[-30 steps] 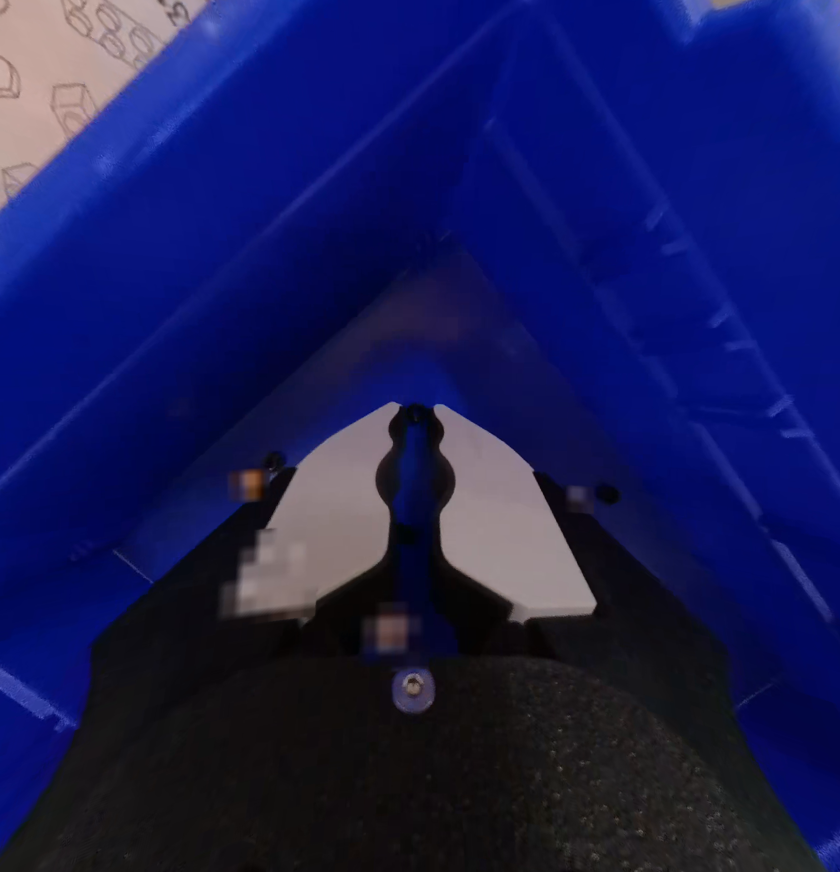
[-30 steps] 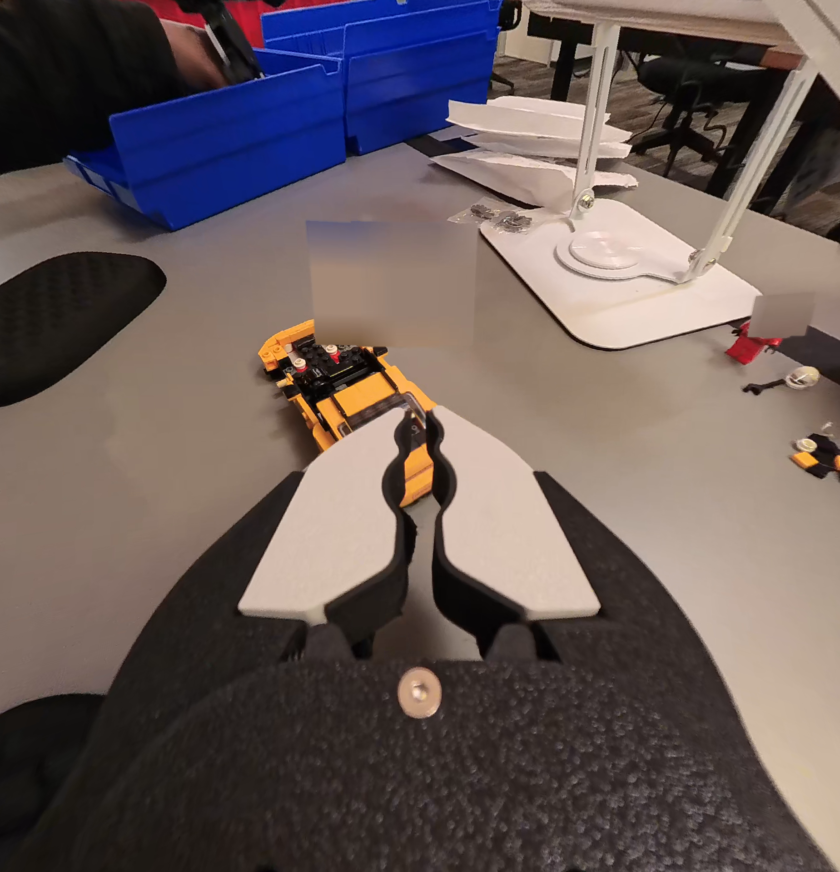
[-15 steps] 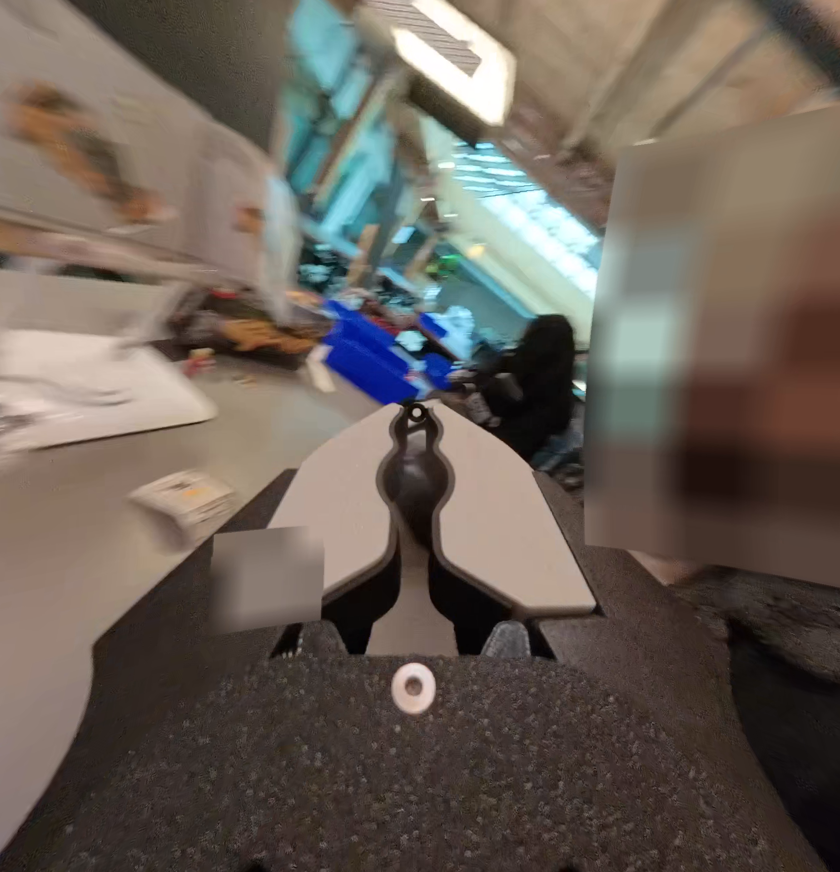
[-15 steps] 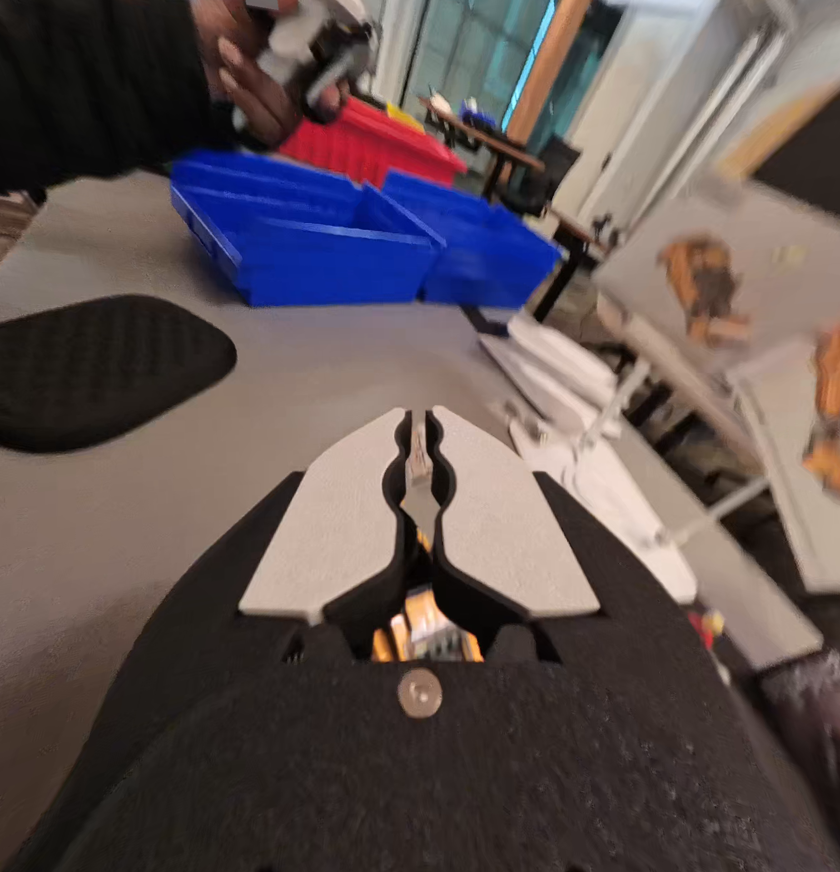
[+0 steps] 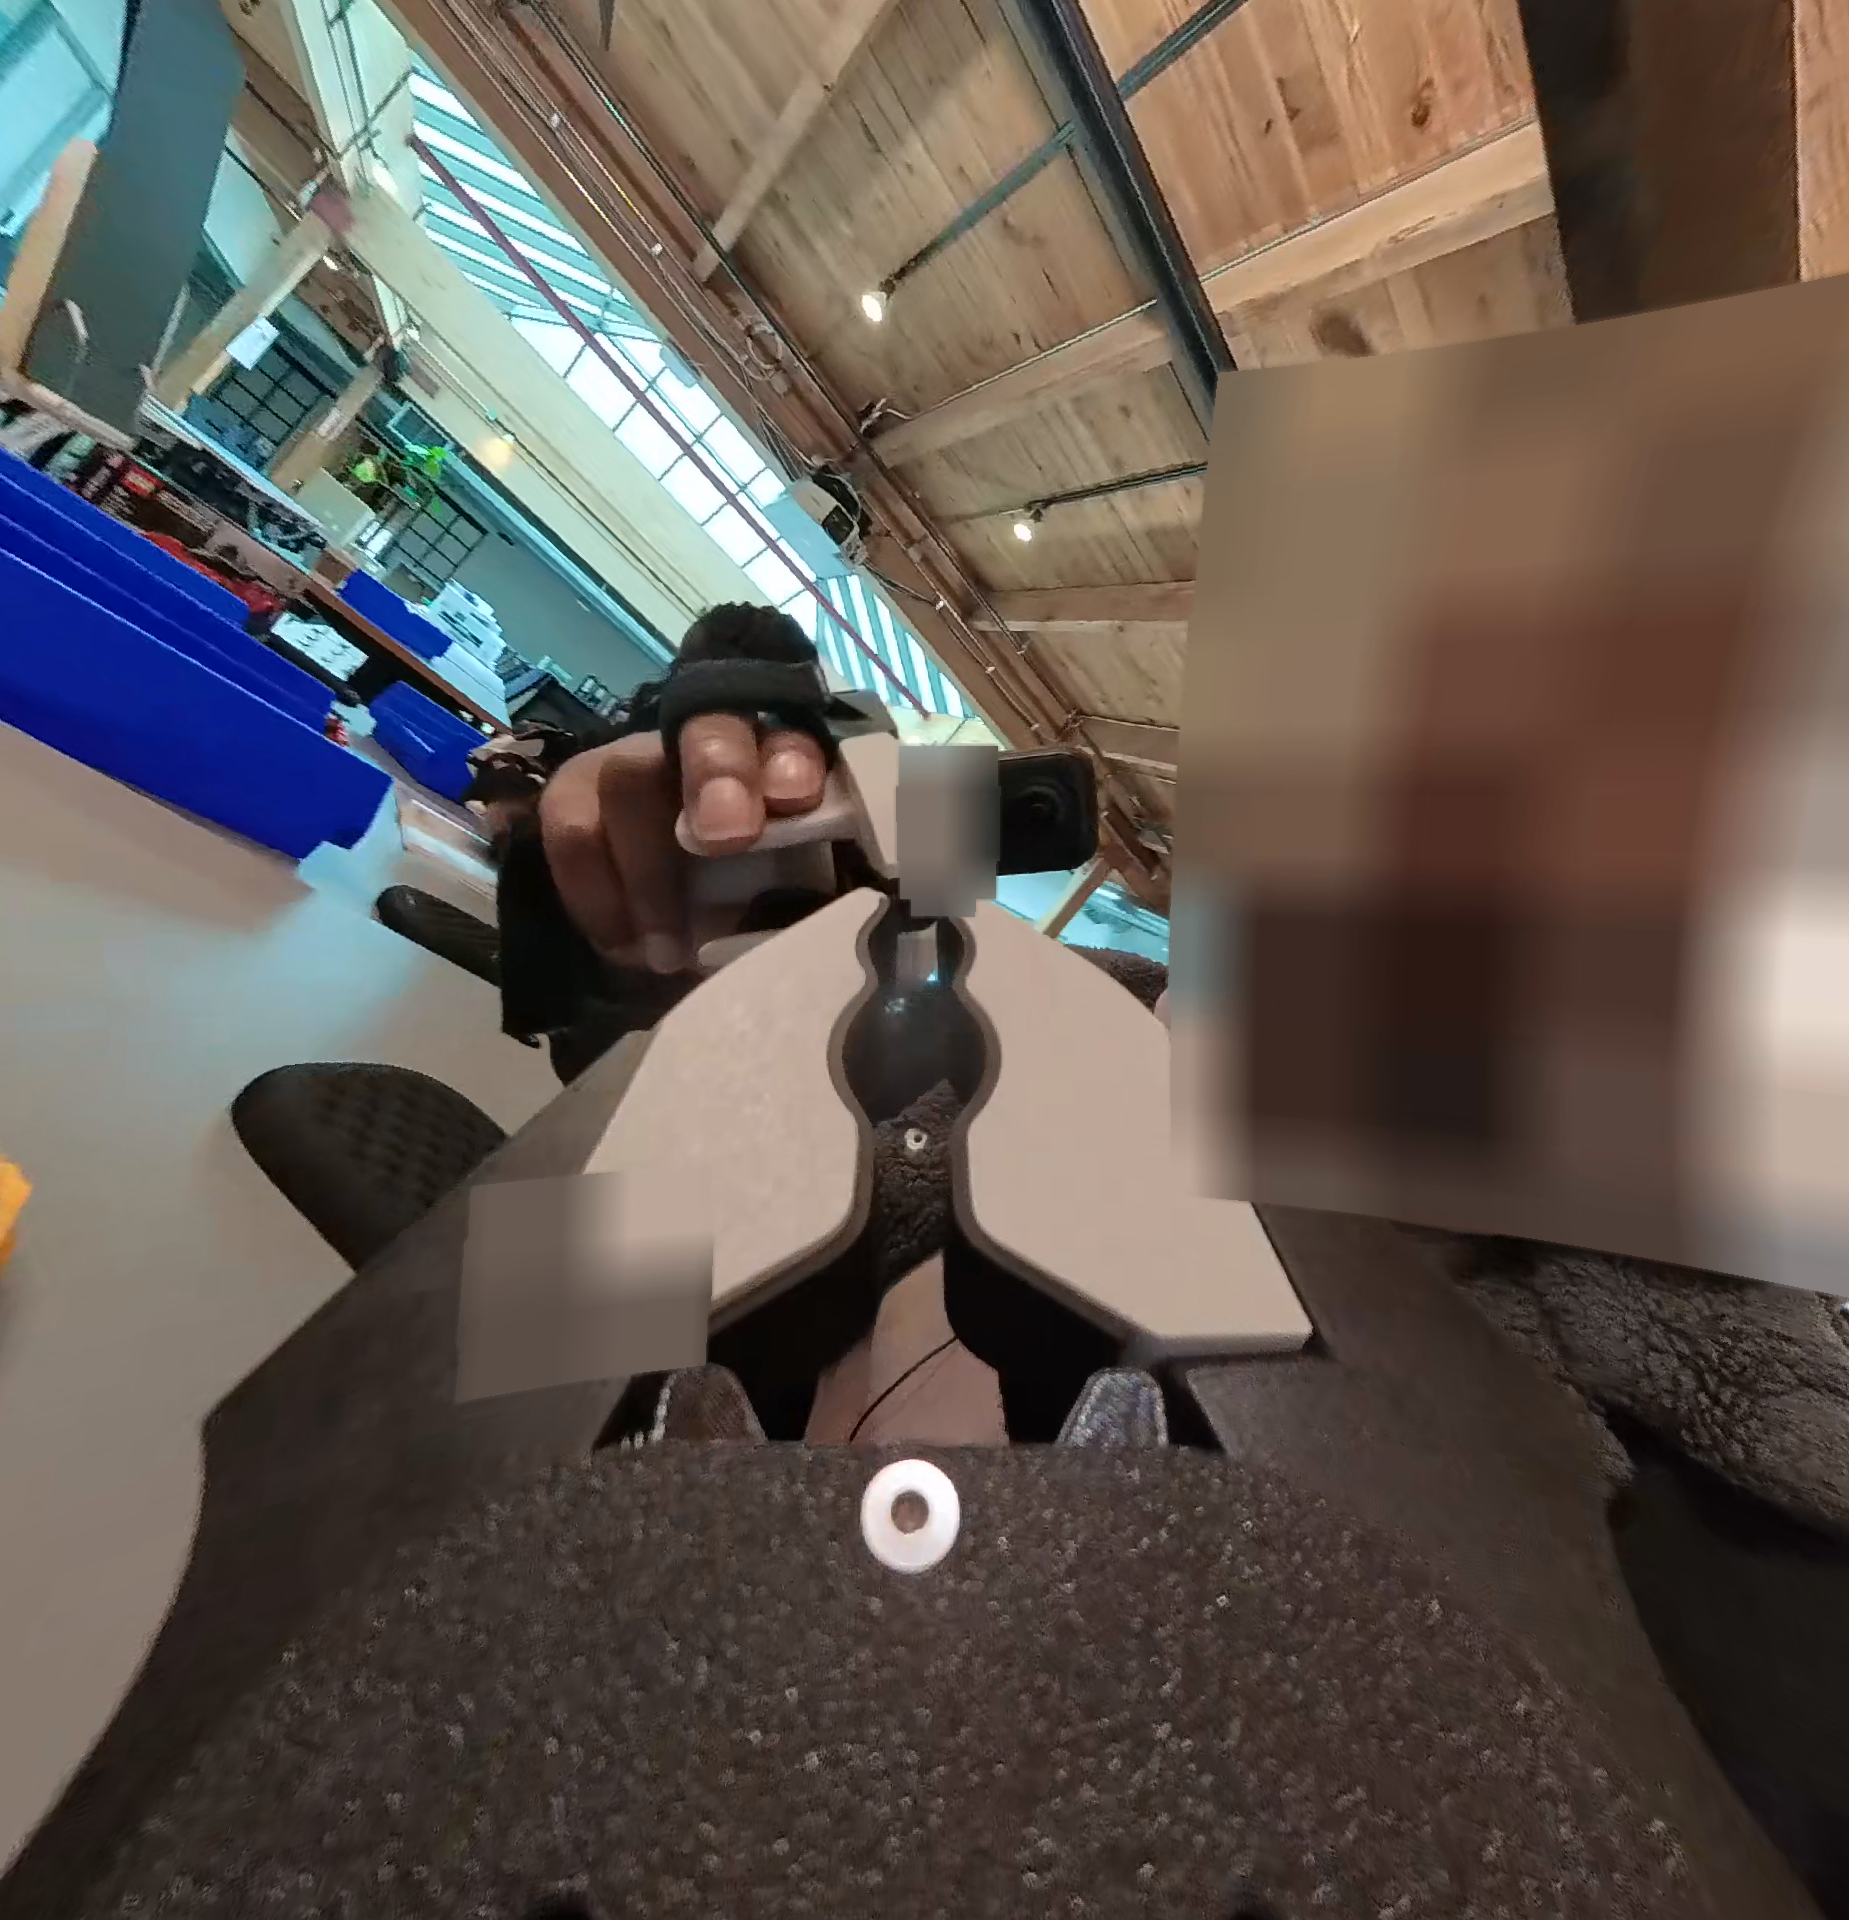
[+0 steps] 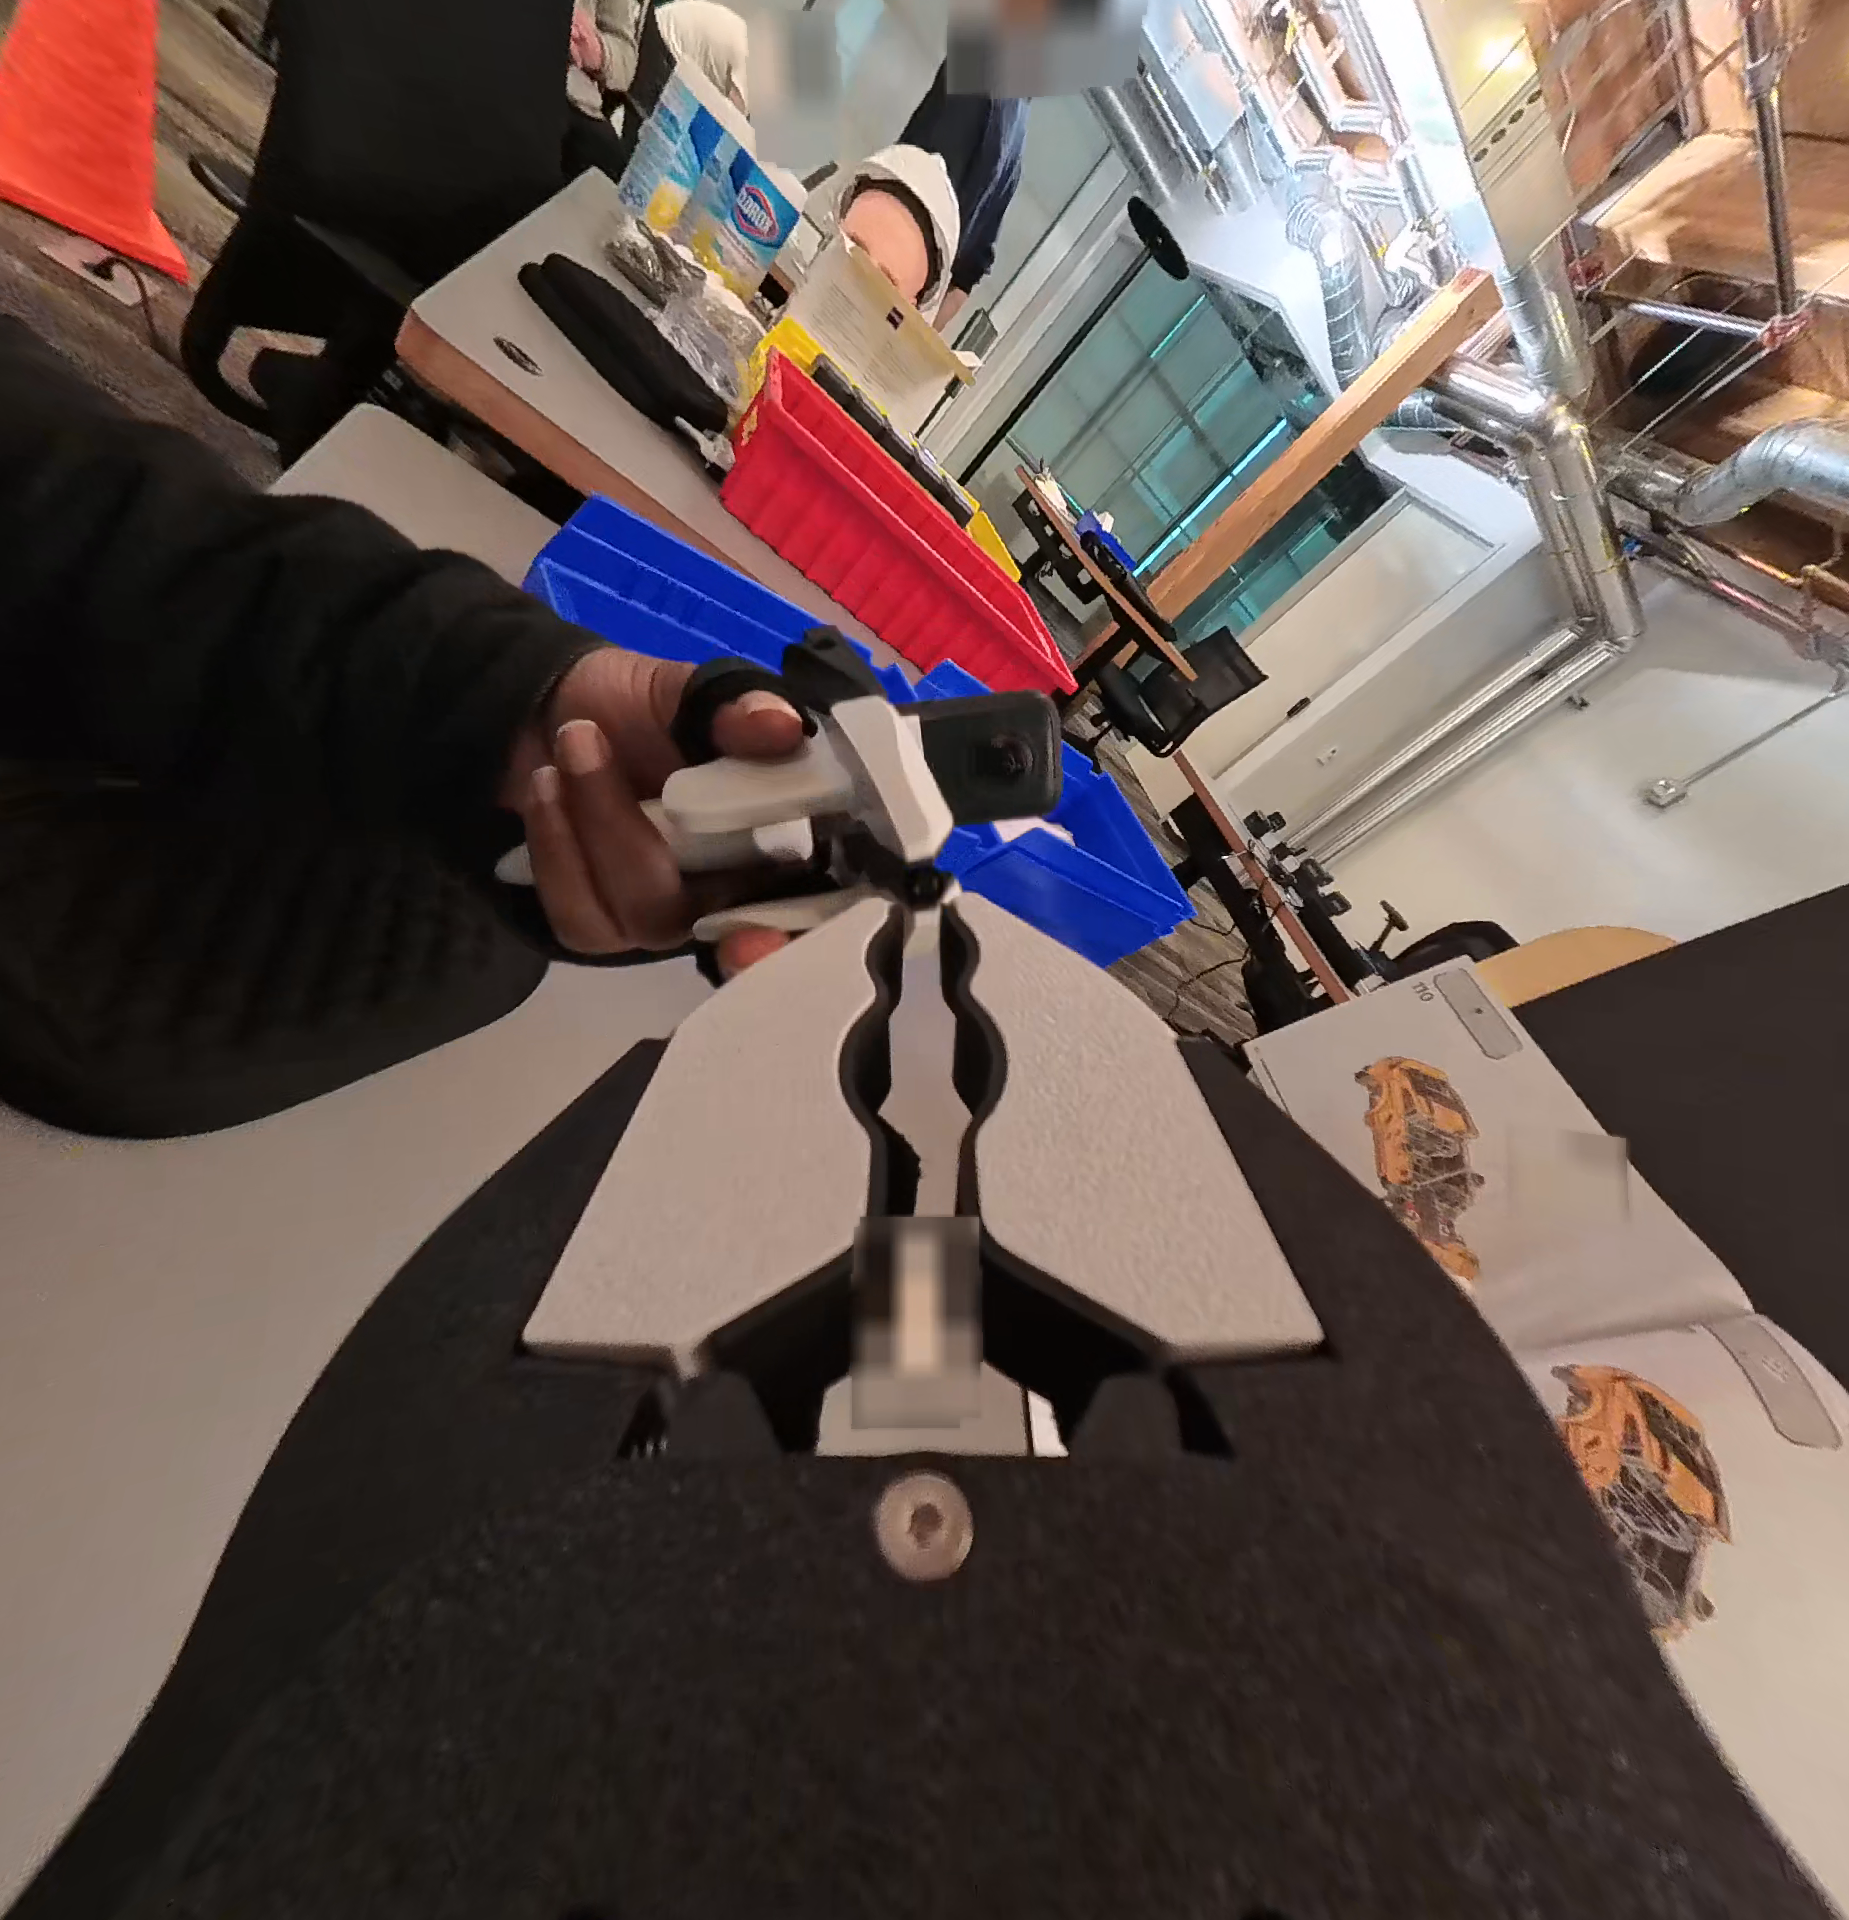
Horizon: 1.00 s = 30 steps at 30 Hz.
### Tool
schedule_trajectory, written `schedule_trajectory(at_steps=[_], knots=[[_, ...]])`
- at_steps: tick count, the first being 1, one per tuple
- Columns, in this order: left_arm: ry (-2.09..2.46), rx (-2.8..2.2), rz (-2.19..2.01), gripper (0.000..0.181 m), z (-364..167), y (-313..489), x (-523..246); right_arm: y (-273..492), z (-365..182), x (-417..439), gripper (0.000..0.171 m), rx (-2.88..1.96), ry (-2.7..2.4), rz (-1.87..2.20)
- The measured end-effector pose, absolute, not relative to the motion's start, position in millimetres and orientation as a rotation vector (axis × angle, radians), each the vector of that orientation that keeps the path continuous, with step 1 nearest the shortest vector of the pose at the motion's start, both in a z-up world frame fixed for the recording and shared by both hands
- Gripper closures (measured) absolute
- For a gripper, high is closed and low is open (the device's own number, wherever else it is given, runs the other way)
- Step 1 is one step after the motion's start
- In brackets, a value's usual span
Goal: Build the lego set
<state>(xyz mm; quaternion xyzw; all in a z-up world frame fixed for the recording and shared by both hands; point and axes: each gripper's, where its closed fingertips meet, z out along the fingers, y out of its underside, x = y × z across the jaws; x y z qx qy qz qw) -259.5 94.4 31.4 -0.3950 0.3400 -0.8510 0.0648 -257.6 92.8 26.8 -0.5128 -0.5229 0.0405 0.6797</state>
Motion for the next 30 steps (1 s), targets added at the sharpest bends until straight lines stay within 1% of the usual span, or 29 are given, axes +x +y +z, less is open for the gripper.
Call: schedule_trajectory(at_steps=[14,16,19,22,25,28,30], knots=[[1.024,-1.262,-2.621,0.174,14.3,90.0,-238.4,97.5,9.0,-243.8,0.164,-1.249,-1.184,0.066],[0.995,-1.339,-2.542,0.173,4.4,101.0,-232.6,97.3,9.3,-226.7,0.164,-1.291,-1.156,0.098],[1.010,-1.474,-2.335,0.172,-20.1,122.1,-229.4,104.9,0.2,-165.0,0.164,-1.463,-1.098,0.054],[1.044,-1.586,-2.112,0.173,-51.4,141.0,-227.8,110.8,-33.0,-86.5,0.164,-1.714,-1.045,0.004],[1.035,-1.653,-2.032,0.172,-75.1,151.6,-222.9,105.4,-91.8,-30.8,0.164,-2.002,-1.037,0.034],[1.037,-1.701,-2.033,0.171,-89.2,152.1,-220.9,94.4,-149.2,-16.2,0.164,-2.207,-1.086,0.124],[1.050,-1.732,-1.992,0.171,-99.3,153.8,-219.3,92.9,-174.1,-17.6,0.164,-2.272,-1.134,0.155]])
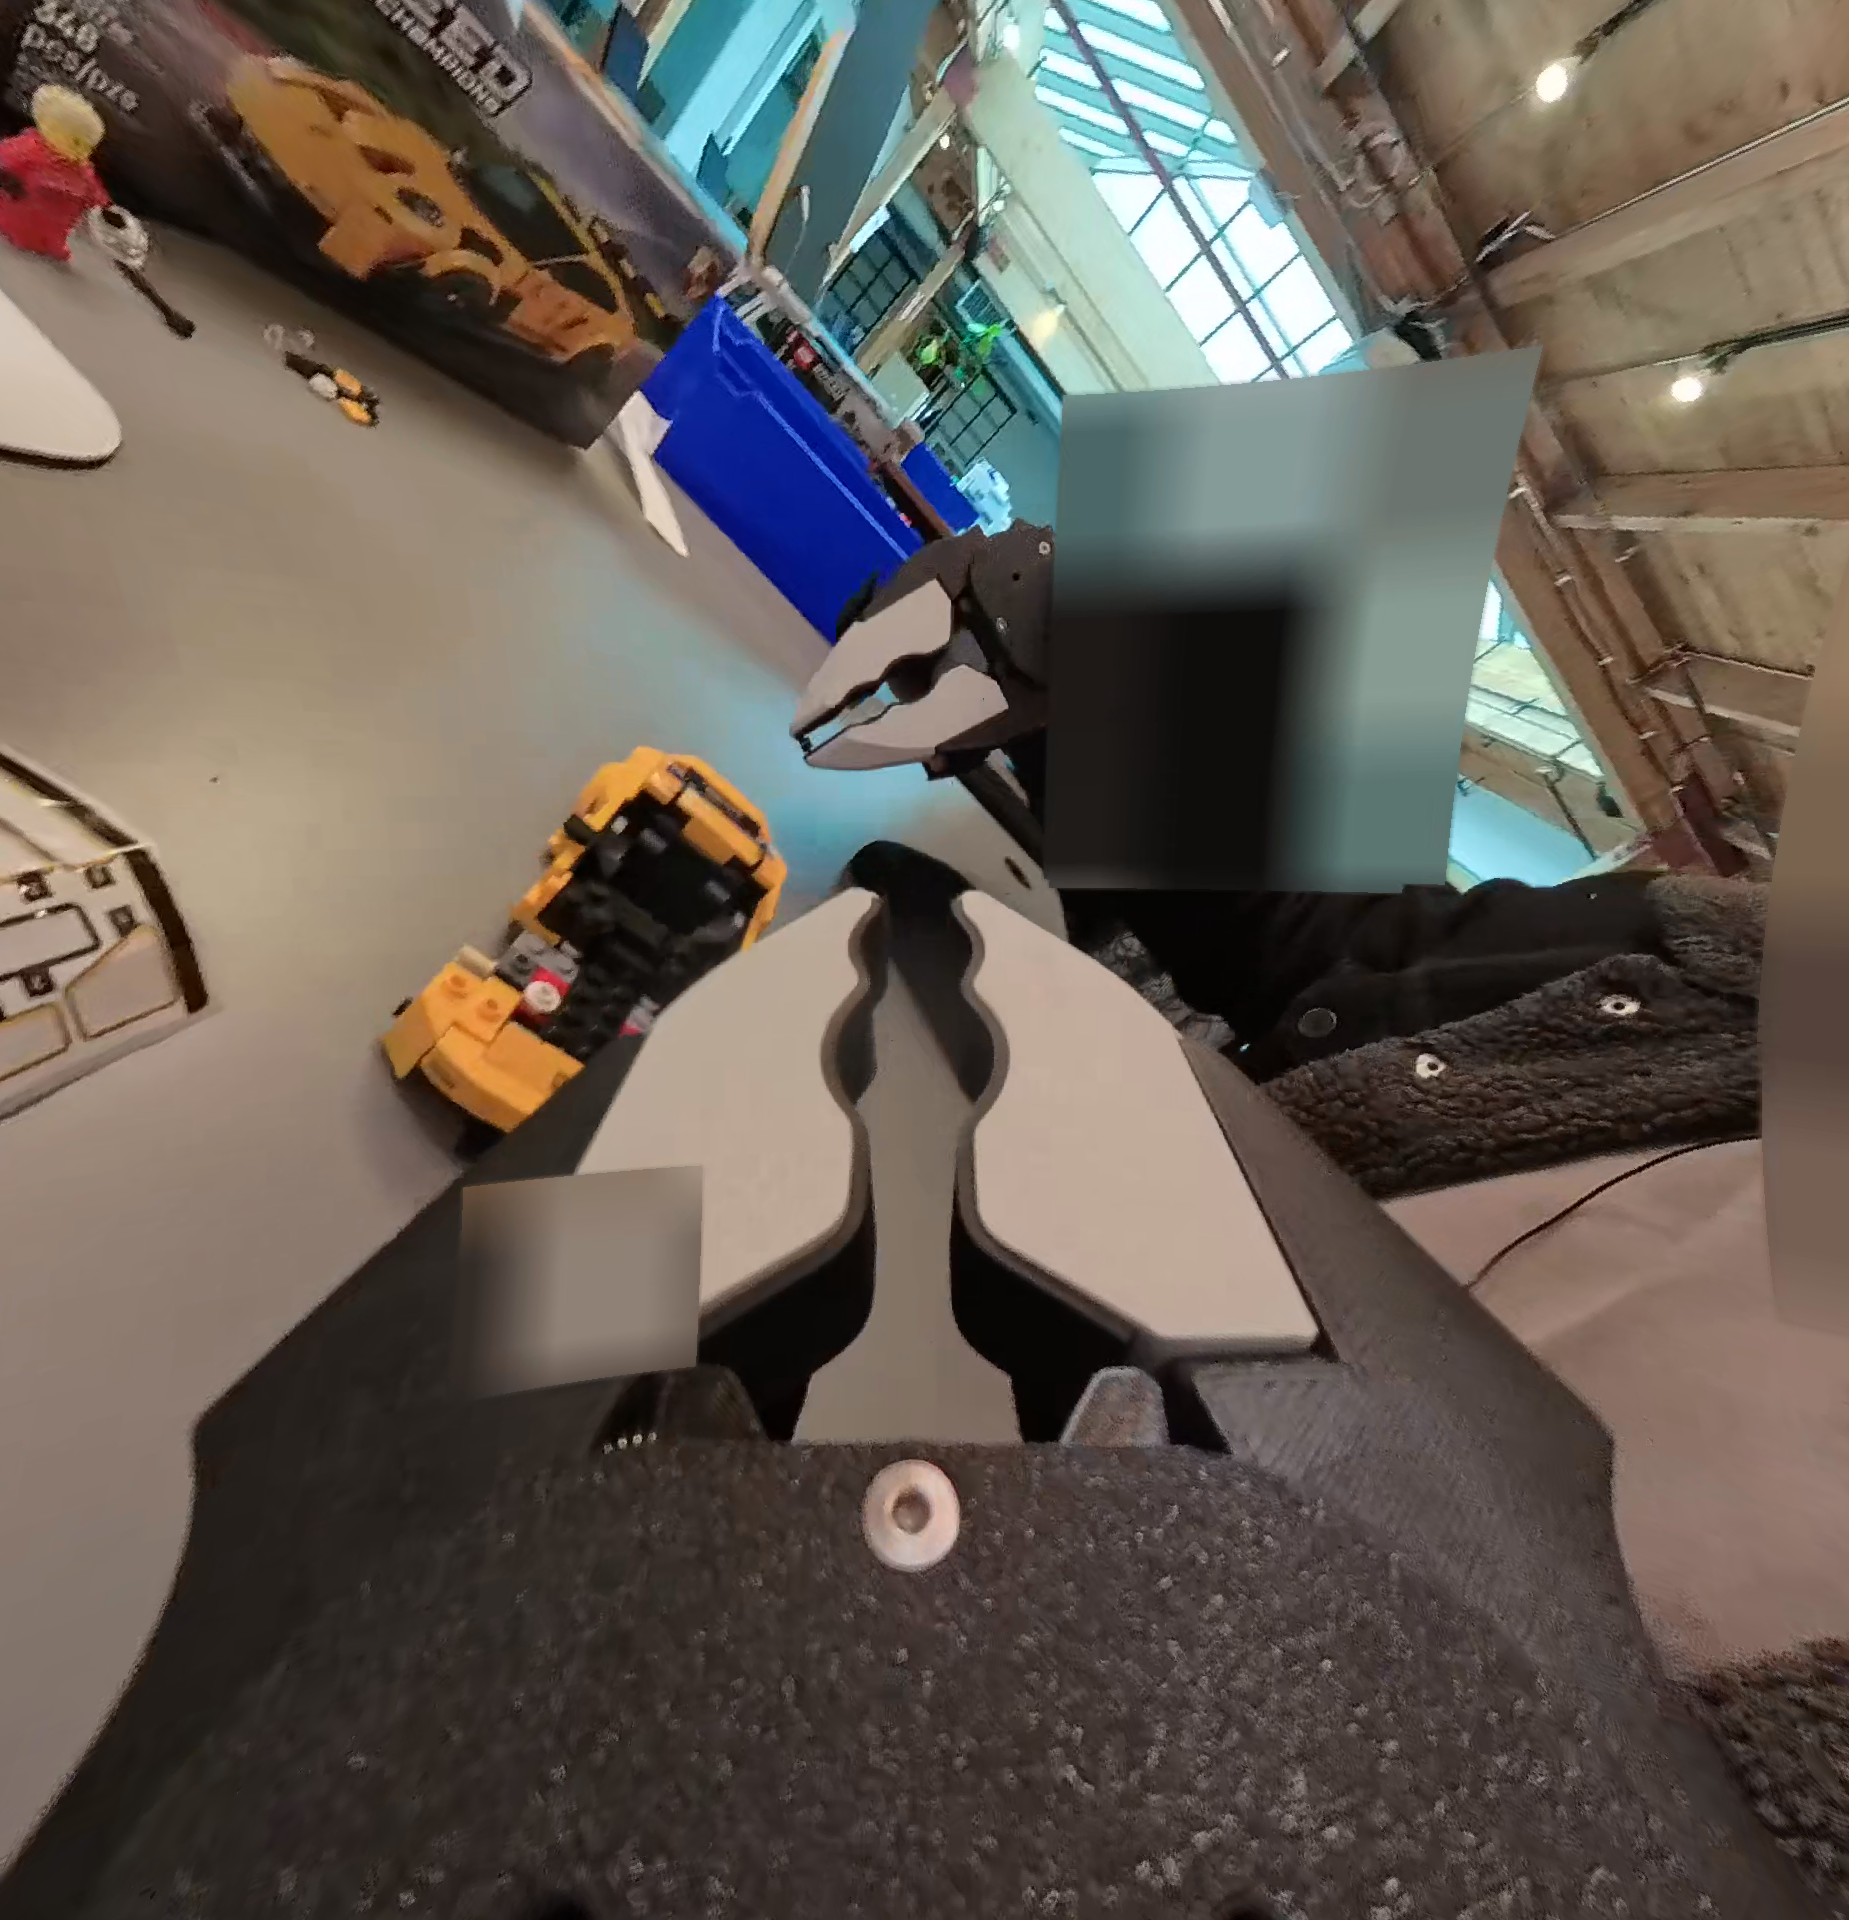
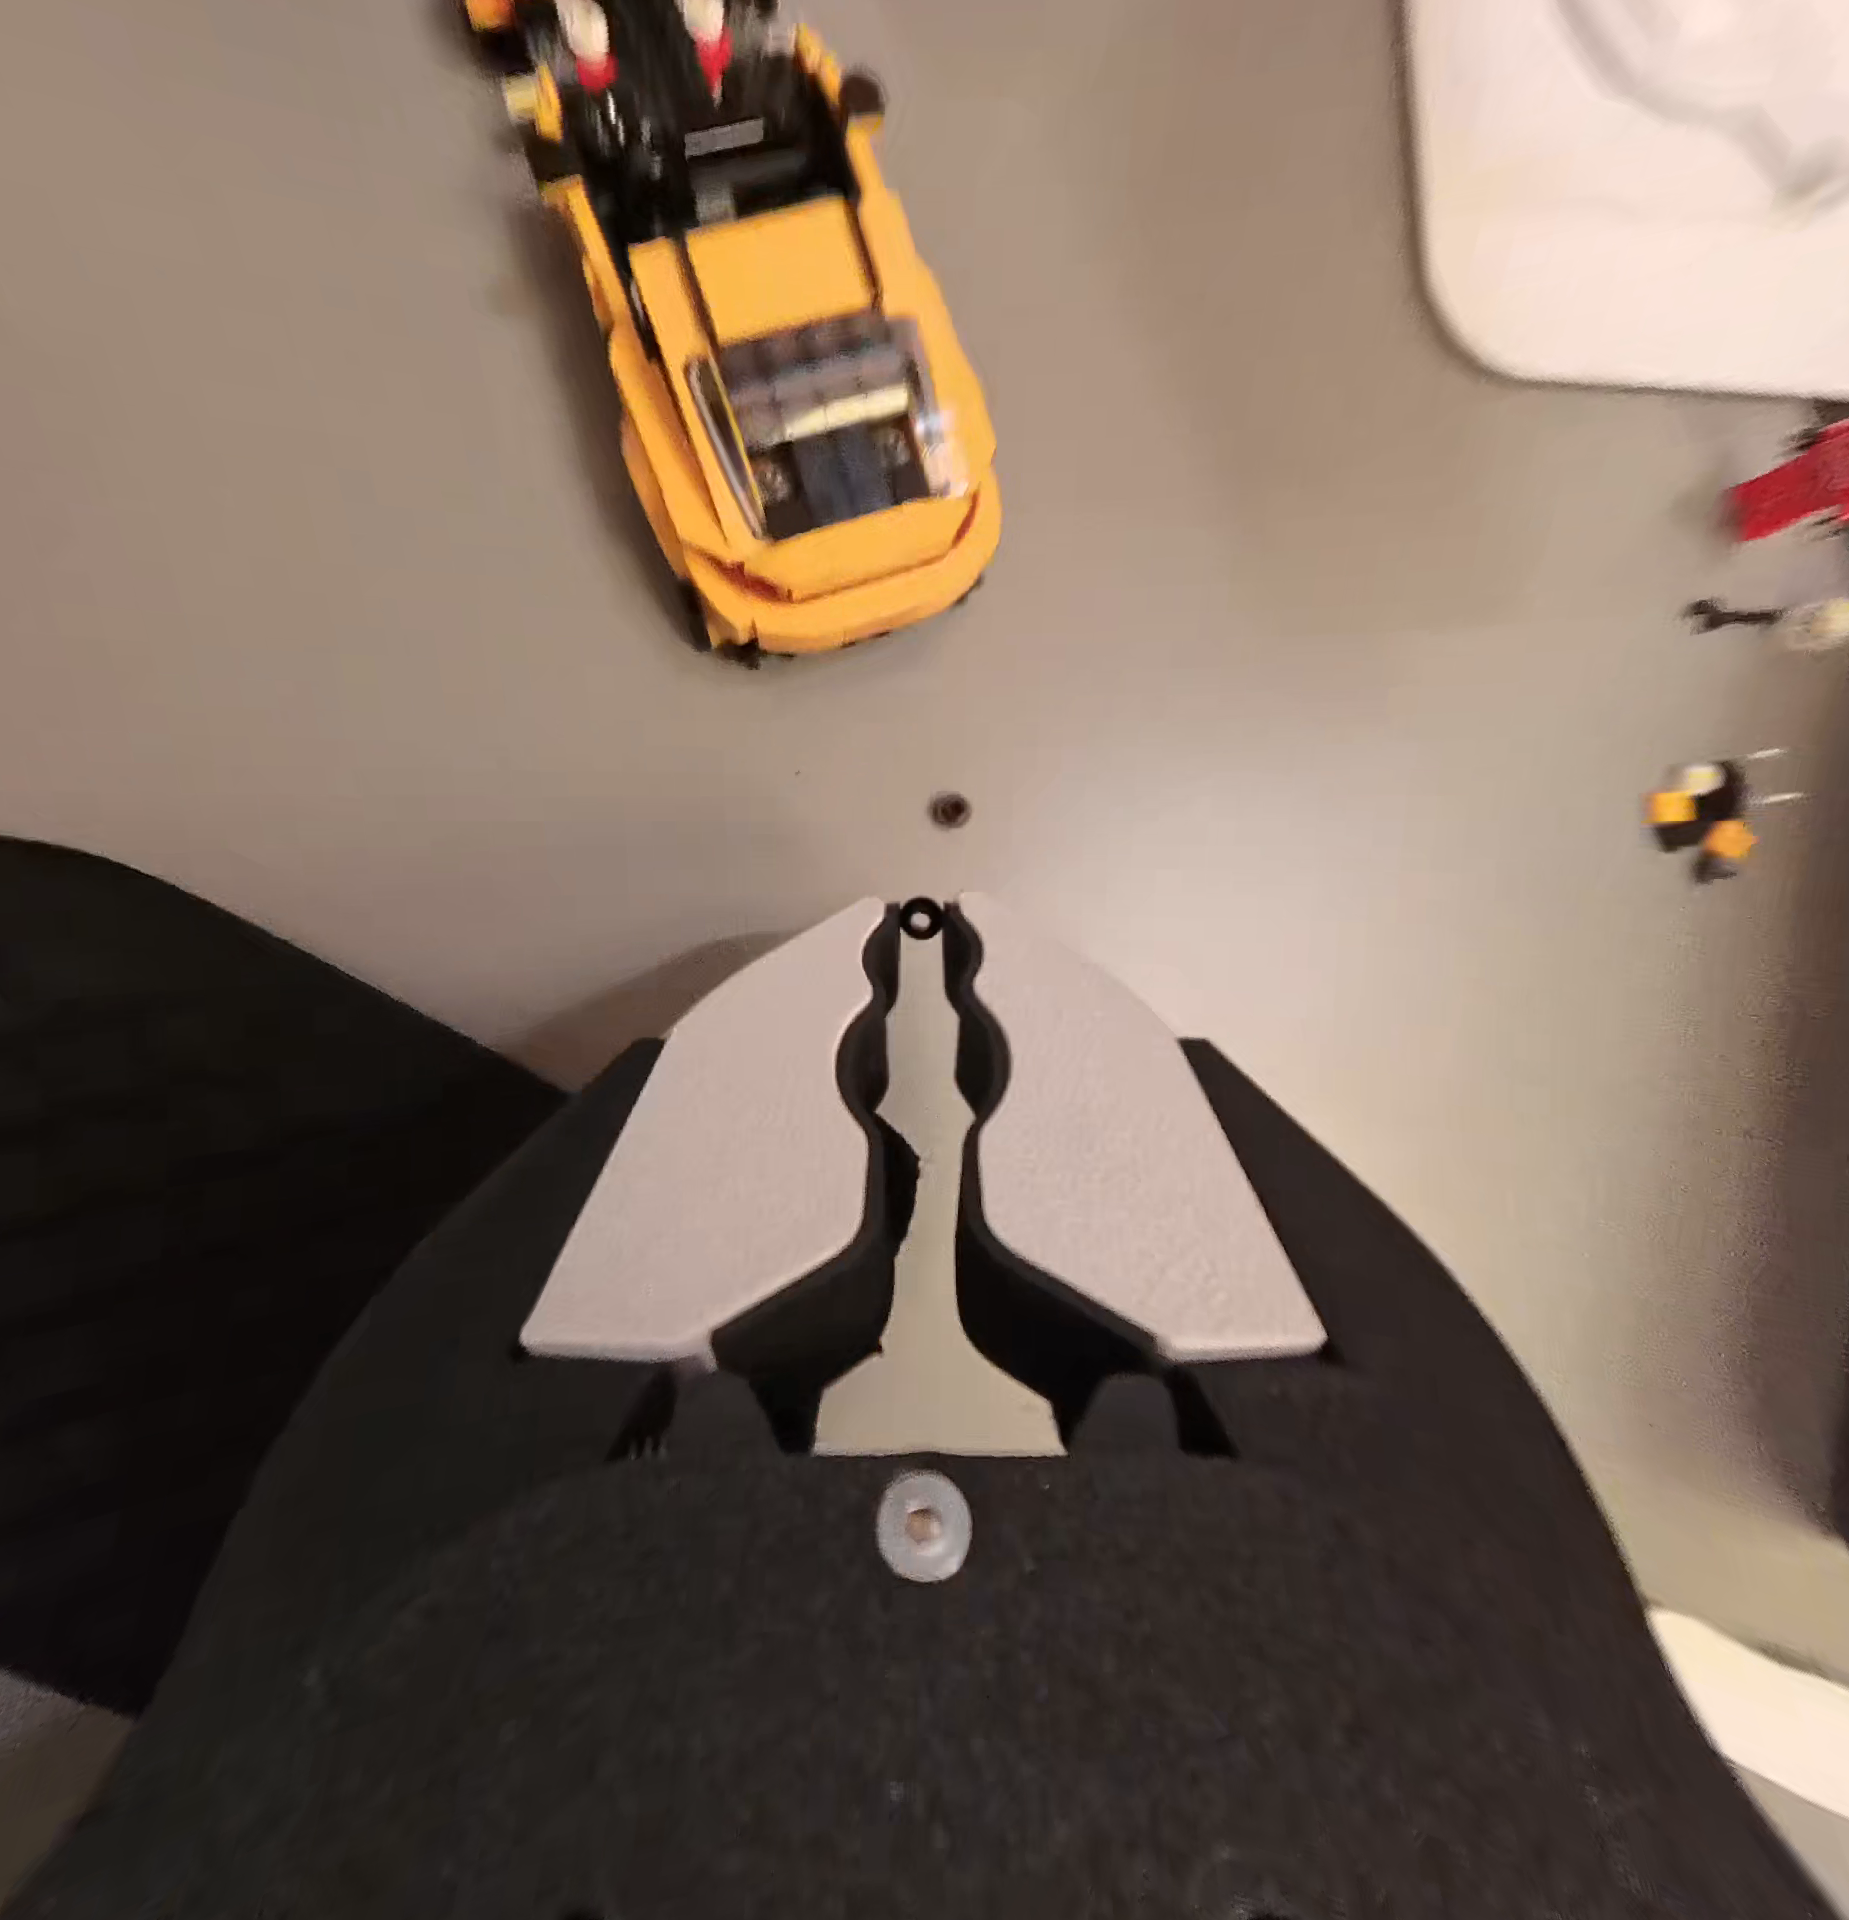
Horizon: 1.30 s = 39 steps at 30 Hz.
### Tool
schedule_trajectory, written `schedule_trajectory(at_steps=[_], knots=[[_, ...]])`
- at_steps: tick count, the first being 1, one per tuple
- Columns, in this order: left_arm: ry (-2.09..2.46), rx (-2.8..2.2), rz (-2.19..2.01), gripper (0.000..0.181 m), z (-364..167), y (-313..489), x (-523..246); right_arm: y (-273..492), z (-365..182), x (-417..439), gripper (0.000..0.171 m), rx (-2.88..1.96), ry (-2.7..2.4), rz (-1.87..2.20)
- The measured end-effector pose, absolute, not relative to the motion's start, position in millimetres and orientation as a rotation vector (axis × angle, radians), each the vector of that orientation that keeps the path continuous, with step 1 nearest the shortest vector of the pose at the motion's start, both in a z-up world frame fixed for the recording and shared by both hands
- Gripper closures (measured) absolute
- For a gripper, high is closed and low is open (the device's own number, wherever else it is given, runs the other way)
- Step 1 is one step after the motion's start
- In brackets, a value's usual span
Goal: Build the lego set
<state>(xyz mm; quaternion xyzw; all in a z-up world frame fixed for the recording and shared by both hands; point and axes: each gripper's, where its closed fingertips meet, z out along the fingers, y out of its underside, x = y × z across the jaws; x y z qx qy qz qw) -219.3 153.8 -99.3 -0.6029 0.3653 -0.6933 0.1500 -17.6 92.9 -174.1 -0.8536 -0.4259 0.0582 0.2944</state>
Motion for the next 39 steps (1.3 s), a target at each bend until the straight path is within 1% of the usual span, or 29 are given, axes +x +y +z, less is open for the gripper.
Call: schedule_trajectory(at_steps=[3,7,17,26,28,30,37,39], knots=[[1.077,-1.760,-1.963,0.171,-109.3,153.4,-217.1,97.7,-195.2,-19.4,0.164,-2.345,-1.185,0.182],[1.099,-1.787,-1.932,0.171,-118.2,154.4,-216.5,104.1,-209.6,-15.9,0.164,-2.420,-1.236,0.199],[1.152,-1.808,-1.903,0.170,-126.4,151.1,-215.8,109.9,-210.5,-17.7,0.160,-2.464,-1.315,0.234],[1.170,-1.807,-1.909,0.169,-127.5,148.4,-215.1,106.1,-209.9,-18.0,0.140,-2.469,-1.338,0.328],[1.175,-1.809,-1.910,0.169,-128.1,147.6,-214.9,105.0,-210.1,-17.1,0.133,-2.472,-1.355,0.316],[1.182,-1.809,-1.910,0.169,-128.6,146.9,-214.6,105.2,-210.6,-16.4,0.132,-2.464,-1.366,0.293],[1.200,-1.810,-1.903,0.168,-129.8,145.1,-214.0,102.3,-210.2,-13.8,0.116,-2.452,-1.409,0.195],[1.205,-1.809,-1.898,0.168,-129.9,144.8,-213.9,103.3,-208.4,-11.9,0.115,-2.448,-1.379,0.183]])
